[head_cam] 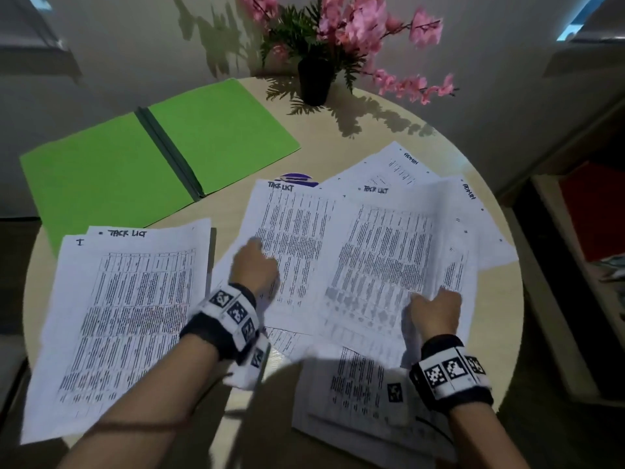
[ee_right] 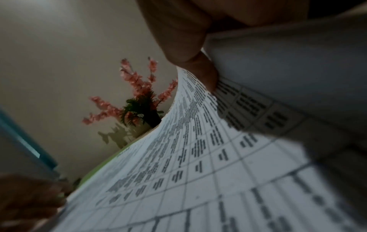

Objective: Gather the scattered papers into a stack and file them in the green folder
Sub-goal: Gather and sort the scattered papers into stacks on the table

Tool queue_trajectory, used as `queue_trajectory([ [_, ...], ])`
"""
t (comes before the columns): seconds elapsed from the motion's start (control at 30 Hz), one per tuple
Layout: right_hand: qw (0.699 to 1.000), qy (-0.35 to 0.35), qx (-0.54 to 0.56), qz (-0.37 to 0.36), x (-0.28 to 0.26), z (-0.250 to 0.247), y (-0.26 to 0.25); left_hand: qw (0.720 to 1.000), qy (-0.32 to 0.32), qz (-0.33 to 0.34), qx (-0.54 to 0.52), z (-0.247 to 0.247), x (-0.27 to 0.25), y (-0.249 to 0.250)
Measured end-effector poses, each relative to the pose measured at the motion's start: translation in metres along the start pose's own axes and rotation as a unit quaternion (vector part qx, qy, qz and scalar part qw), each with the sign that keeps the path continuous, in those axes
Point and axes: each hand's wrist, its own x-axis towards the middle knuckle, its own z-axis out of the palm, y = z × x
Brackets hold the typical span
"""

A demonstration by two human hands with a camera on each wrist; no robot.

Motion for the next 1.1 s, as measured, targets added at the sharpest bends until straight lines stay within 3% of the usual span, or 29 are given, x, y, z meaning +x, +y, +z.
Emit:
queue_trajectory([
  [0.1,0.99,0.052,-0.045,-0.122,0.009,-0.01,-0.003,0.979,0.034,-0.065,0.192,-0.006,0.03,-0.011],
  [0.23,0.97,0.031,-0.086,-0.223,0.046,-0.014,-0.032,0.978,0.063,-0.06,0.19,-0.001,0.036,-0.008],
  [0.33,0.959,0.005,-0.194,-0.206,0.075,-0.009,-0.054,0.974,0.035,-0.046,0.22,0.002,0.039,-0.003],
  [0.5,0.922,-0.085,-0.33,-0.185,0.098,-0.004,-0.052,0.978,-0.016,0.056,0.2,-0.008,0.034,0.003],
  [0.67,0.913,-0.071,-0.353,-0.193,0.098,0.004,-0.044,0.979,0.131,0.138,0.079,-0.054,0.006,0.047],
  [0.8,0.911,-0.084,-0.345,-0.21,0.069,0.004,-0.044,0.932,0.298,0.201,-0.047,-0.119,-0.025,0.095],
  [0.87,0.915,-0.123,-0.33,-0.196,0.048,0.005,-0.04,0.916,0.321,0.213,-0.113,-0.137,-0.028,0.101],
  [0.97,0.93,-0.18,-0.267,-0.175,0.014,0.01,-0.027,0.93,0.283,0.154,-0.176,-0.122,-0.022,0.089],
  [1.03,0.944,-0.216,-0.187,-0.164,-0.001,0.016,-0.016,0.958,0.192,0.081,-0.199,-0.091,-0.018,0.07],
  [1.1,0.948,-0.244,-0.141,-0.15,-0.003,0.021,-0.011,0.981,0.116,-0.001,-0.155,-0.054,-0.015,0.046],
])
